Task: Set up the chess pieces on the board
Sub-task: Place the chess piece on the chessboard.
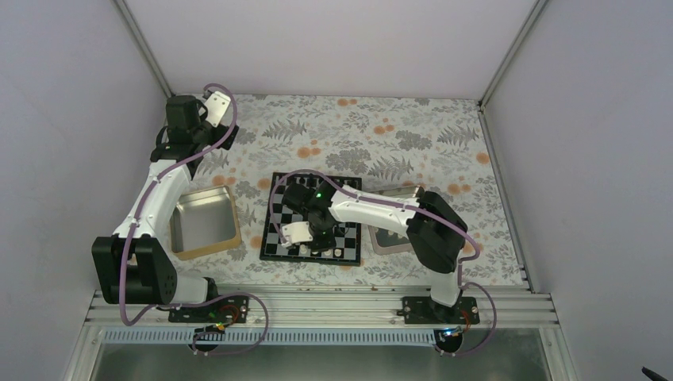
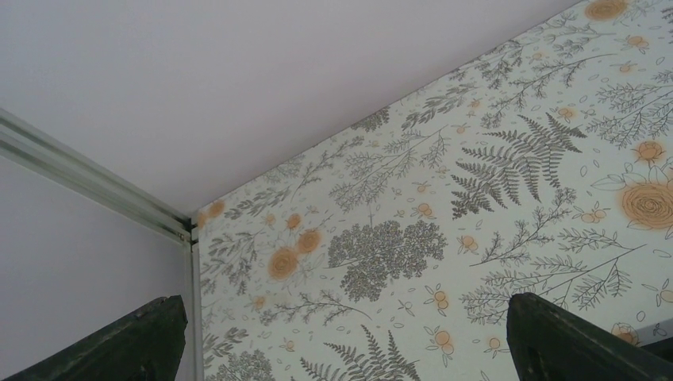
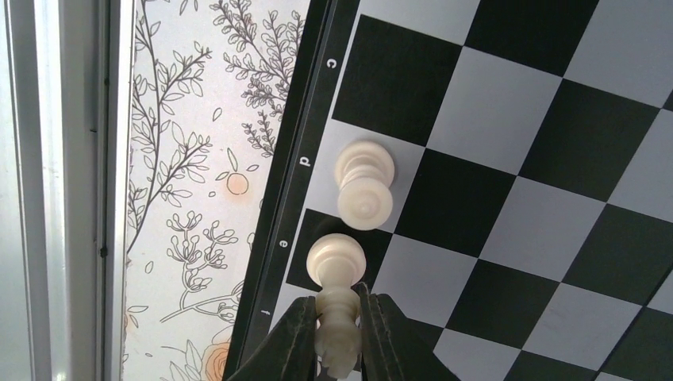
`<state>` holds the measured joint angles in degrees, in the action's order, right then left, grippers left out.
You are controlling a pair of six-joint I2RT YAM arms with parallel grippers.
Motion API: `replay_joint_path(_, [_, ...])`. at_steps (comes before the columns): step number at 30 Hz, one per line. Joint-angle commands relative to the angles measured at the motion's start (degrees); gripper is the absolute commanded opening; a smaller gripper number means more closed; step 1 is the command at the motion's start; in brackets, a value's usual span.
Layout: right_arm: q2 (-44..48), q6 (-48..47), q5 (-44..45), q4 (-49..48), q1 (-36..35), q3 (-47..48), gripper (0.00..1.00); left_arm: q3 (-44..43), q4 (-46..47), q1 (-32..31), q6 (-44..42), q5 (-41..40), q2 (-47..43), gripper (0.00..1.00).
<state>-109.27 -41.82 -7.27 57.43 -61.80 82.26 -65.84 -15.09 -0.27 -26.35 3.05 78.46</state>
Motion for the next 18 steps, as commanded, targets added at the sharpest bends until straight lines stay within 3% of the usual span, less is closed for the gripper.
replay_joint_path(1, [-0.81,0.82,-0.29,0.34,-0.34,-0.8,0.15,0.52,0.94,-0.19,-0.1,0.87,-1.0,1.0])
replay_joint_path(11, [-1.7,0.93,-0.03,0.06,-0.34,-1.18,0.18,0.65,0.96,-0.17,-0.19,0.95,-0.98,1.0])
replay_joint_path(18, [0.86,1.42,0.84,-1.45,0.15,-1.48,0.35,0.59,1.06,-0.17,-0.37,0.82,-0.65,1.0])
